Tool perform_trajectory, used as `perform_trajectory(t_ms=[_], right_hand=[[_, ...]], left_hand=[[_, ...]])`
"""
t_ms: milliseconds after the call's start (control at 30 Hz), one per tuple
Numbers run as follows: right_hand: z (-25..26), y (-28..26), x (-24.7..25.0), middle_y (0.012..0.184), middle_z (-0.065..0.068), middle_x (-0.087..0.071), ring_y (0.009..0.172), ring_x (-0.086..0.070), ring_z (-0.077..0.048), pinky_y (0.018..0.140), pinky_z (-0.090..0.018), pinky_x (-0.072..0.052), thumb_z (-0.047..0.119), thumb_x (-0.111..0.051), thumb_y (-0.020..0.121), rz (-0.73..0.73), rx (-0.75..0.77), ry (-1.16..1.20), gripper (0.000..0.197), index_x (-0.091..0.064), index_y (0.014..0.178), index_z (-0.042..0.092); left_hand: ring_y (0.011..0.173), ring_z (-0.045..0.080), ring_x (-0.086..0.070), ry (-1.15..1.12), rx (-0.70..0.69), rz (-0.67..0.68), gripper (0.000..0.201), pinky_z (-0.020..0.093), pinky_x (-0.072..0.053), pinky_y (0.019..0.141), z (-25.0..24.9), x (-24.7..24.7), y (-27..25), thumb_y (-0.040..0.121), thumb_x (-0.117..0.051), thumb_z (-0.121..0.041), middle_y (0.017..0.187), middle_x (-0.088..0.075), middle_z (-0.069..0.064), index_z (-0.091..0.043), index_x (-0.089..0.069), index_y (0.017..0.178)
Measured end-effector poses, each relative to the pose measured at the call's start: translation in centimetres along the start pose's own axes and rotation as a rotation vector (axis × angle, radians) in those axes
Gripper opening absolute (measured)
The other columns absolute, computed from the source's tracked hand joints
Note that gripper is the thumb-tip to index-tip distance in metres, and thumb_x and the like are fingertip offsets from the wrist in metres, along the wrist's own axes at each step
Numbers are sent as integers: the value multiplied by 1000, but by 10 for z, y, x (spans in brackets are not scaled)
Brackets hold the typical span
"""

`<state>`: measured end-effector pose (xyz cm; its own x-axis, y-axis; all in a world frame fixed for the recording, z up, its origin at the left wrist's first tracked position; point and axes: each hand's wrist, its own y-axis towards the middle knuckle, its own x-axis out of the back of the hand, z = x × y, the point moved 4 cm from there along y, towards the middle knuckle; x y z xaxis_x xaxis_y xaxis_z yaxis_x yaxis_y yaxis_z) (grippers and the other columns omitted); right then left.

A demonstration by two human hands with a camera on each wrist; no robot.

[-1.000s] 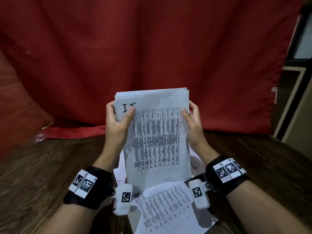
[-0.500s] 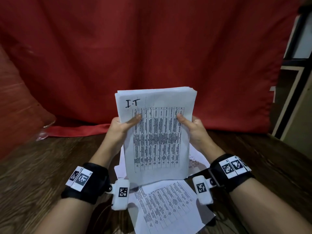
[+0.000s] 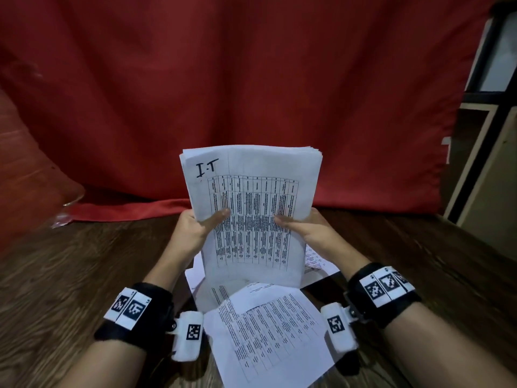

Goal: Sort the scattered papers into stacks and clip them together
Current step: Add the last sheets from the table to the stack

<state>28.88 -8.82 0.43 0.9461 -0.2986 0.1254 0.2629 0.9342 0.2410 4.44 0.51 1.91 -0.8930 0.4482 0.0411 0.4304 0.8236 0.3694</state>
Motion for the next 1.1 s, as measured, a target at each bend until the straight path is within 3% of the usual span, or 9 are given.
perform_trajectory(t_ms=[67,167,300,367,467,567,733,867,1100], right_hand=[[-2,3,2,116,0,-76,110,-71,-17,101,-38,-53,33,-87,75,103,-25,-40,43,-74,113,19],[-13,9,3,113,0,-75,103,-69,-12,94,-32,-55,22,-79,85,314,-54,-368,35,-70,120,19],[-58,12,5,101,3,-73,92,-68,-21,84,-37,-55,40,-81,82,587,-264,-1086,36,-69,111,22],[-66,11,1,95,9,-68,85,-65,-16,80,-37,-56,40,-82,79,625,-278,-1212,30,-69,102,27],[-65,29,-9,96,7,-65,83,-62,-16,76,-35,-55,35,-77,83,554,-201,-1229,25,-67,105,26],[-68,53,-30,108,6,-62,101,-59,-20,86,-38,-52,37,-71,89,570,-91,-1260,27,-65,114,26],[-71,84,-70,139,8,-49,120,-51,-16,98,-34,-46,47,-79,81,668,-111,-1131,65,-53,138,30],[-89,106,-77,133,13,-44,114,-54,-15,98,-35,-47,60,-83,68,720,-221,-1091,90,-39,146,43],[-84,121,-90,114,16,-53,104,-57,-16,93,-41,-48,53,-85,71,817,-296,-1232,75,-43,133,44]], left_hand=[[97,15,-80,4,-11,-37,58,43,-63,92,-1,9,2,57,-91,-73,103,-84,-5,-26,-86,92],[75,6,-73,4,-62,-159,9,36,-55,83,-9,36,10,85,-87,-28,82,-81,-14,-29,-86,76],[62,-8,-62,24,-137,-321,33,21,-55,67,-15,90,13,95,-77,-7,68,-74,-23,-29,-83,72],[63,-11,-64,-17,-171,-399,21,15,-57,68,-17,115,11,97,-71,1,70,-74,-27,-16,-80,91],[72,-8,-70,-44,-208,-474,20,16,-61,77,-18,146,8,97,-73,-1,80,-78,-26,-2,-75,116],[74,-11,-71,-22,-190,-442,26,12,-60,75,-21,159,6,97,-74,-4,80,-78,-26,-25,-85,85],[65,-14,-69,13,-209,-381,40,5,-55,63,-26,165,13,98,-70,-2,67,-74,-28,-29,-84,72],[70,-12,-72,-114,-261,-391,52,10,-58,68,-24,170,15,89,-79,-15,68,-73,-32,-58,-76,59],[86,-3,-78,-91,-314,-462,44,21,-63,83,-22,197,11,96,-77,-11,84,-79,-26,-49,-83,76]])
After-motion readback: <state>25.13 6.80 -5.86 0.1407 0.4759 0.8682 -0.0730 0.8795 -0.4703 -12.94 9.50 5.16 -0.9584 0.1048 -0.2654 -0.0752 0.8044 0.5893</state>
